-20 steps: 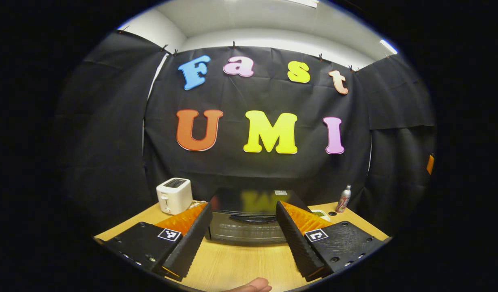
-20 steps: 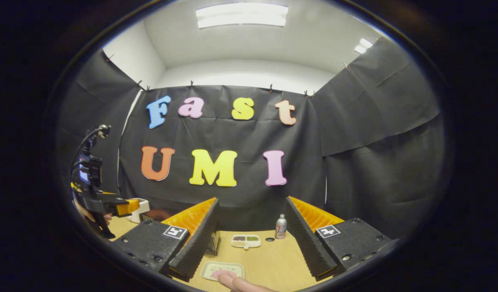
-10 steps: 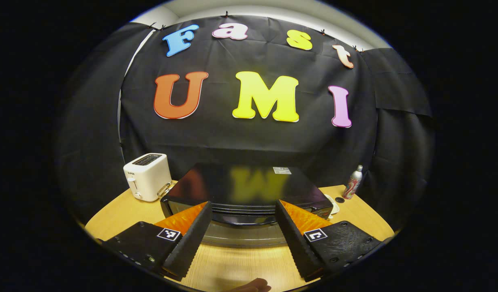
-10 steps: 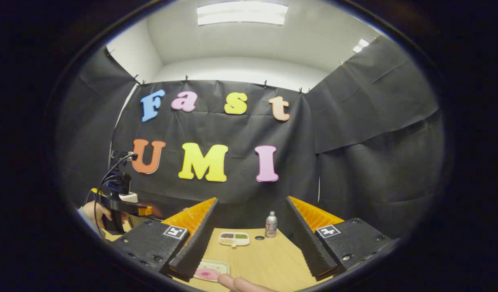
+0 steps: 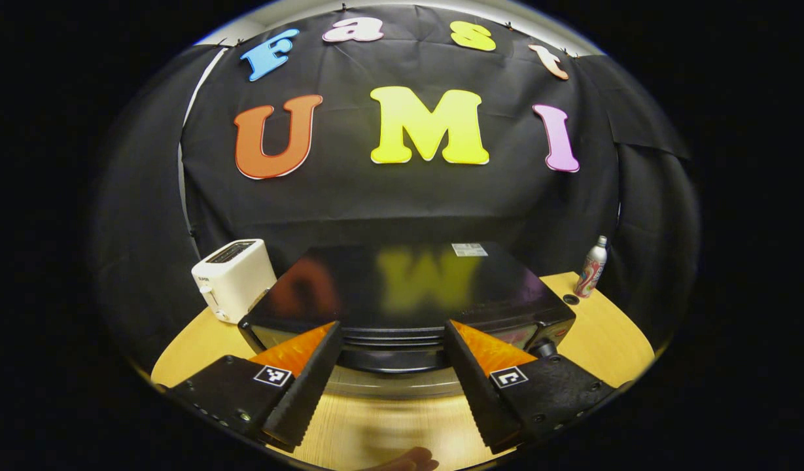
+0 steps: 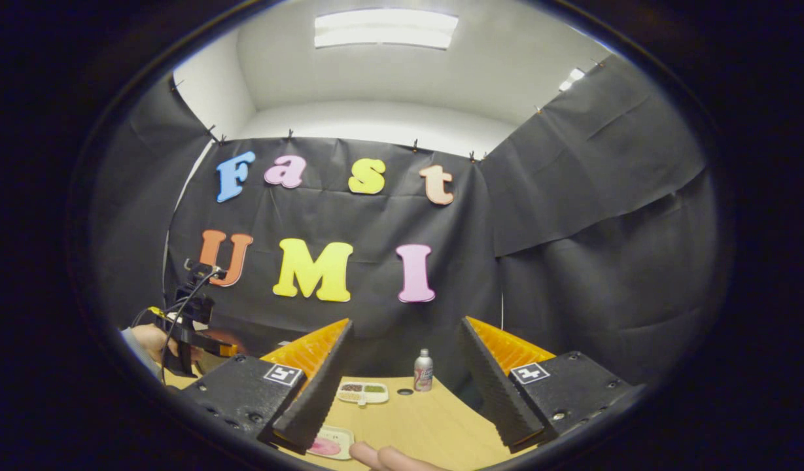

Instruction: Open the electric oven with the left hand, put the food in, and close the electric oven.

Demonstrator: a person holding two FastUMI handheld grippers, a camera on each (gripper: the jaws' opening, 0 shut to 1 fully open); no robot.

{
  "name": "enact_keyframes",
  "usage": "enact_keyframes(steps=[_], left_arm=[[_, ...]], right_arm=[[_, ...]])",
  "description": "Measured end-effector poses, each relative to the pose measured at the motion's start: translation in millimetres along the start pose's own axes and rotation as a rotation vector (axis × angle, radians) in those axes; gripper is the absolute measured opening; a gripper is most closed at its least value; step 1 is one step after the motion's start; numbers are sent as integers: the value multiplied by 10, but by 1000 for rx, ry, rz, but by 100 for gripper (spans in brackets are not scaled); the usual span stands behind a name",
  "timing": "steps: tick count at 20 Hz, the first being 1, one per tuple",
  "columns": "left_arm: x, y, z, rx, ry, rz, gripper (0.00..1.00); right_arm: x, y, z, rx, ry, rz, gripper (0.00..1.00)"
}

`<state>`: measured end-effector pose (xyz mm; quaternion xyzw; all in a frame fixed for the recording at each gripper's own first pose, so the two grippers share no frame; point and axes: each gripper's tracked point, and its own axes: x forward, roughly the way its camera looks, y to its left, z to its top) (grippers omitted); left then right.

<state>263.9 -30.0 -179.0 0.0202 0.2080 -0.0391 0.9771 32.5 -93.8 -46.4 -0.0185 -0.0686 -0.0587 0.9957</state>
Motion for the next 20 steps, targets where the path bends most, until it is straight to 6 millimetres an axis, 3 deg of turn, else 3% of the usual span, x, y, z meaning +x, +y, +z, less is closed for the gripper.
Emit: enact_keyframes(steps=[6, 11, 20], left_arm=[[-191, 20, -71, 7, 3, -4, 95], [-454, 0, -268, 8, 0, -10, 95], [-903, -12, -895, 16, 5, -19, 96]], right_arm=[[-32, -61, -56, 8, 21, -2, 96], [-100, -36, -74, 19, 44, 10, 96], [-229, -31, -121, 7, 64, 10, 96]])
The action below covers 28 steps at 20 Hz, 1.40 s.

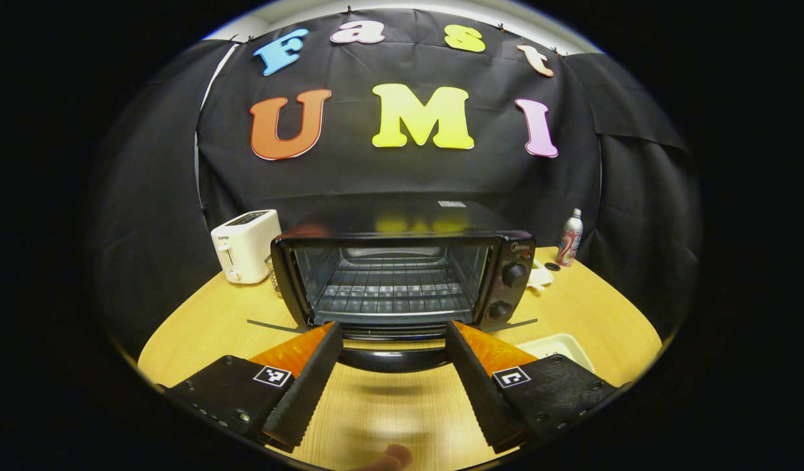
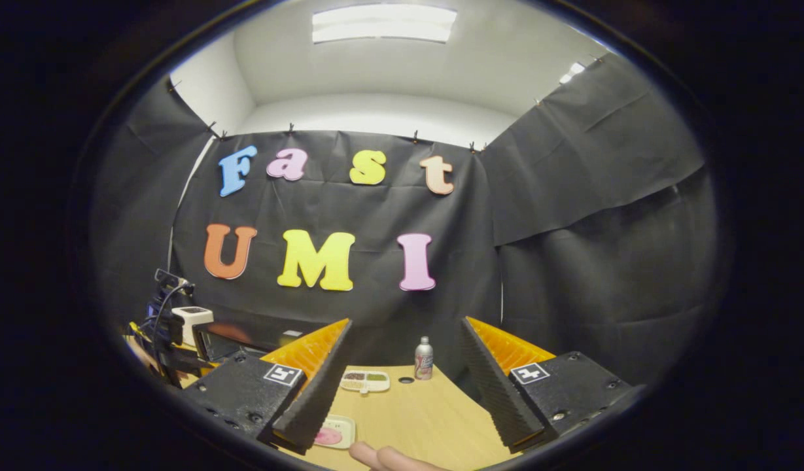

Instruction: Open the electric oven with the left hand, put the food in, and close the electric oven.

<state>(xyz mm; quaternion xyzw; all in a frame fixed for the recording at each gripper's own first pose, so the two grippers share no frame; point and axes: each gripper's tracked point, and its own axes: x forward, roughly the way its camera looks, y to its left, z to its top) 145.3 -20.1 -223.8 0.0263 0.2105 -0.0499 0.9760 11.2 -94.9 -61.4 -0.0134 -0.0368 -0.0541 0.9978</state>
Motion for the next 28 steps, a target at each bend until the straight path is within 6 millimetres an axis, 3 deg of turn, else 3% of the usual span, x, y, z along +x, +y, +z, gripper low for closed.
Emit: enact_keyframes(steps=[7, 8, 11, 14, 15, 17, 18, 23, 27, 28], left_arm=[[-119, -9, -387, -17, -21, 1, 96], [-119, -13, -451, -19, -15, 1, 96], [-151, -10, -660, -35, 7, 0, 96], [-132, 4, -852, -42, 33, -1, 95], [-130, 3, -925, -45, 47, -1, 96], [-101, 18, -1025, -42, 63, -2, 95], [-91, 38, -1064, -44, 71, -3, 95], [-116, 127, -1022, -55, 53, -4, 95], [-251, 154, -767, -89, -12, -25, 95], [-321, 155, -655, -92, -37, -24, 95]], right_arm=[[-10, 59, -81, -3, 23, 6, 96], [-3, 64, -118, -6, 28, 6, 100], [19, 82, -184, -9, 49, 8, 96], [32, 116, -251, -13, 68, 16, 96], [39, 124, -268, -17, 72, 18, 100], [47, 135, -291, -24, 81, 19, 96], [48, 148, -311, -27, 86, 21, 100], [114, 188, -395, -32, 117, 29, 96], [259, 287, -582, -45, 190, 54, 96], [303, 329, -659, -48, 221, 68, 100]])
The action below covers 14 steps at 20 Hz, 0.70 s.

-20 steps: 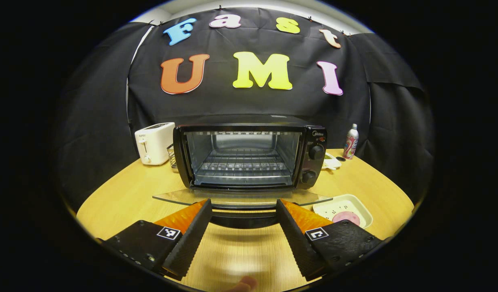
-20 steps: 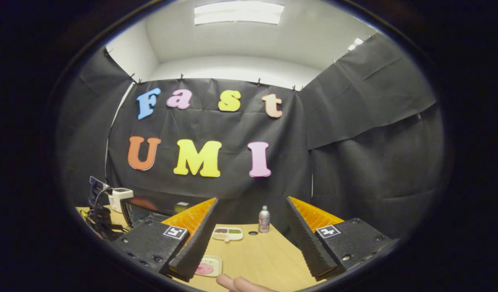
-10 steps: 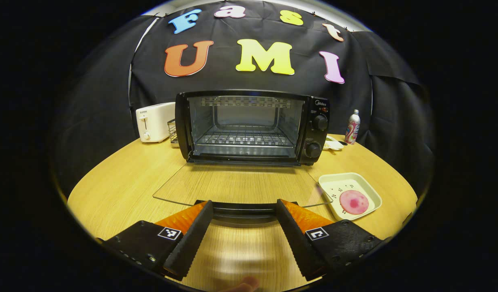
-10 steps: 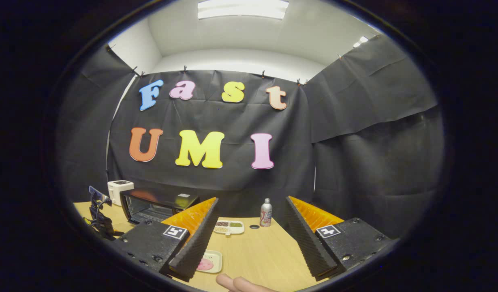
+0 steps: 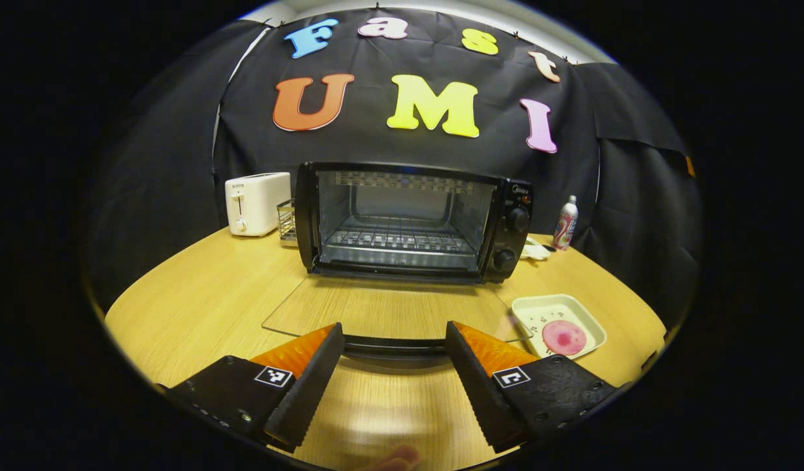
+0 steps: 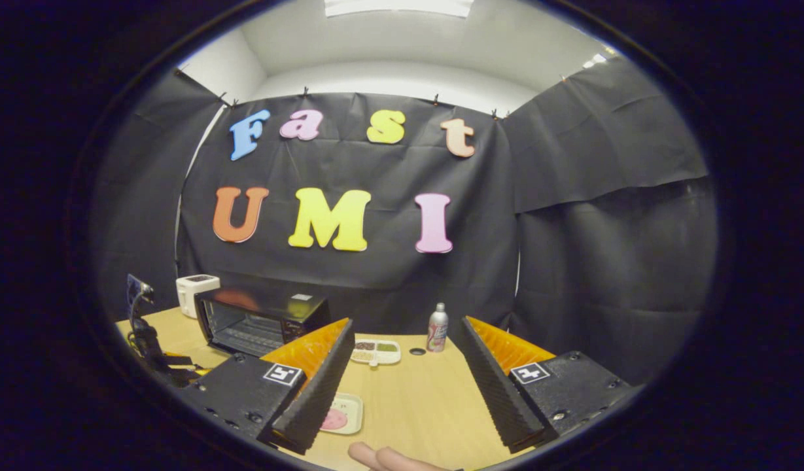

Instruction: Open the electric oven with the left hand, put the food in, and close the electric oven.

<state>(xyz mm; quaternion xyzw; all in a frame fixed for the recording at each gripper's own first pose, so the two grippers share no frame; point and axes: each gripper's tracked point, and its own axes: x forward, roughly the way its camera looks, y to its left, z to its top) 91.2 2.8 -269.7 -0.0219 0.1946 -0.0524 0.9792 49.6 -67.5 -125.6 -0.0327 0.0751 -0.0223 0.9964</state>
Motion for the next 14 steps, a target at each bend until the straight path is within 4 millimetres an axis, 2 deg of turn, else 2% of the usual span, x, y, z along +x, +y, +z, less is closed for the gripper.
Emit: enact_keyframes(steps=[1, 2, 3, 6, 7, 11, 14], left_arm=[[-66, 15, 124, 0, -26, 3, 95], [-137, 8, 236, 2, -47, 5, 95], [-211, 7, 365, 6, -67, 8, 95], [-481, -10, 745, 23, -142, 18, 95], [-545, -28, 876, 31, -170, 24, 95], [-818, -19, 1344, 42, -266, 84, 95], [-983, -43, 1612, 51, -331, 106, 95]], right_arm=[[63, 45, -57, -4, 31, 16, 96], [139, 76, -135, -12, 67, 32, 100], [214, 105, -203, -22, 103, 46, 96], [466, 181, -444, -56, 212, 85, 96], [550, 226, -532, -63, 255, 107, 100], [855, 442, -1011, -88, 468, 219, 96], [1084, 504, -1442, -85, 669, 276, 97]])
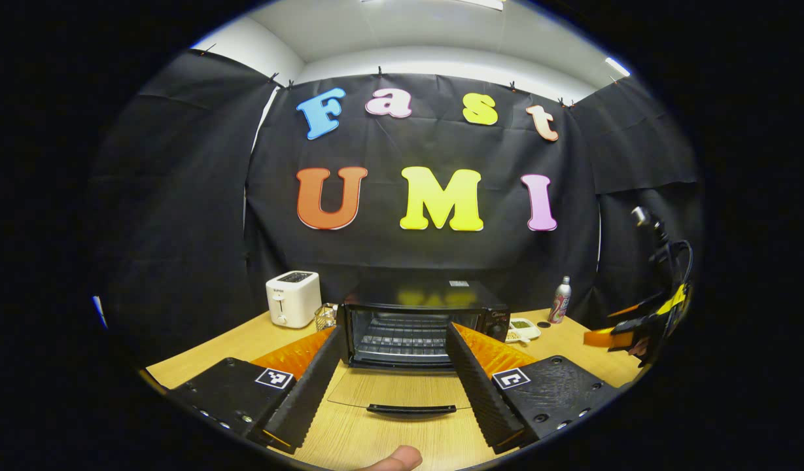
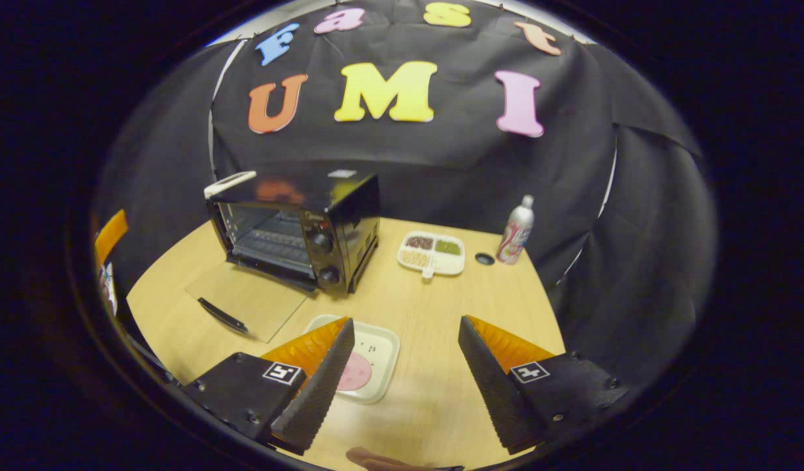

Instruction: Open the electric oven with the left hand, put the food in, and close the electric oven.

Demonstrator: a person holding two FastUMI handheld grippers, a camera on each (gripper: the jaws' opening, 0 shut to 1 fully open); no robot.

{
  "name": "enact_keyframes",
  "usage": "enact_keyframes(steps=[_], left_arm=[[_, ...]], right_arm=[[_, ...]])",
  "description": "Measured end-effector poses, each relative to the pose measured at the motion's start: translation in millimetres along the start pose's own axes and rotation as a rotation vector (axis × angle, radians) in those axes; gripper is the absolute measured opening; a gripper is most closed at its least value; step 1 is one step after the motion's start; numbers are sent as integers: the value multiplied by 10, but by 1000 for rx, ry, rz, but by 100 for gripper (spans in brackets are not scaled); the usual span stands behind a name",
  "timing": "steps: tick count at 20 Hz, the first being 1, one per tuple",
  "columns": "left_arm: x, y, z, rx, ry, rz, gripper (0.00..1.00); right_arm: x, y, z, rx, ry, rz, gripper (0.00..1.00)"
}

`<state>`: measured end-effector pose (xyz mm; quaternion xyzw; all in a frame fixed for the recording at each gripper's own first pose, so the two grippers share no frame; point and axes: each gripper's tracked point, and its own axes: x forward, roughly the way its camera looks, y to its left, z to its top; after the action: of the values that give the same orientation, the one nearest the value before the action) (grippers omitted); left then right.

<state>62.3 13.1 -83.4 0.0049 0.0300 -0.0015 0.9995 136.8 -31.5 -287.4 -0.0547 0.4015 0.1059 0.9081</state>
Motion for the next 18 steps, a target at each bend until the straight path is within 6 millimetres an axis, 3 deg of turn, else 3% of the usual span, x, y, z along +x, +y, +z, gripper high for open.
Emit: enact_keyframes(steps=[6, 11, 13, 14, 15, 17, 18], left_arm=[[-147, 57, 329, 15, -40, 45, 94], [-119, 0, 436, 6, -66, 41, 95], [-115, -33, 408, 10, -55, 41, 95], [-103, -42, 396, 9, -50, 39, 95], [-86, -40, 383, 6, -44, 36, 95], [-100, -47, 359, 0, -34, 37, 94], [-92, -49, 366, 2, -33, 40, 95]], right_arm=[[557, 82, -515, 116, 319, 133, 98], [785, 258, -856, 274, 541, 235, 84], [826, 347, -921, 343, 622, 310, 71], [869, 350, -938, 375, 641, 317, 60], [917, 341, -977, 387, 657, 317, 60], [974, 281, -975, 403, 679, 329, 41], [939, 208, -999, 424, 700, 340, 27]])
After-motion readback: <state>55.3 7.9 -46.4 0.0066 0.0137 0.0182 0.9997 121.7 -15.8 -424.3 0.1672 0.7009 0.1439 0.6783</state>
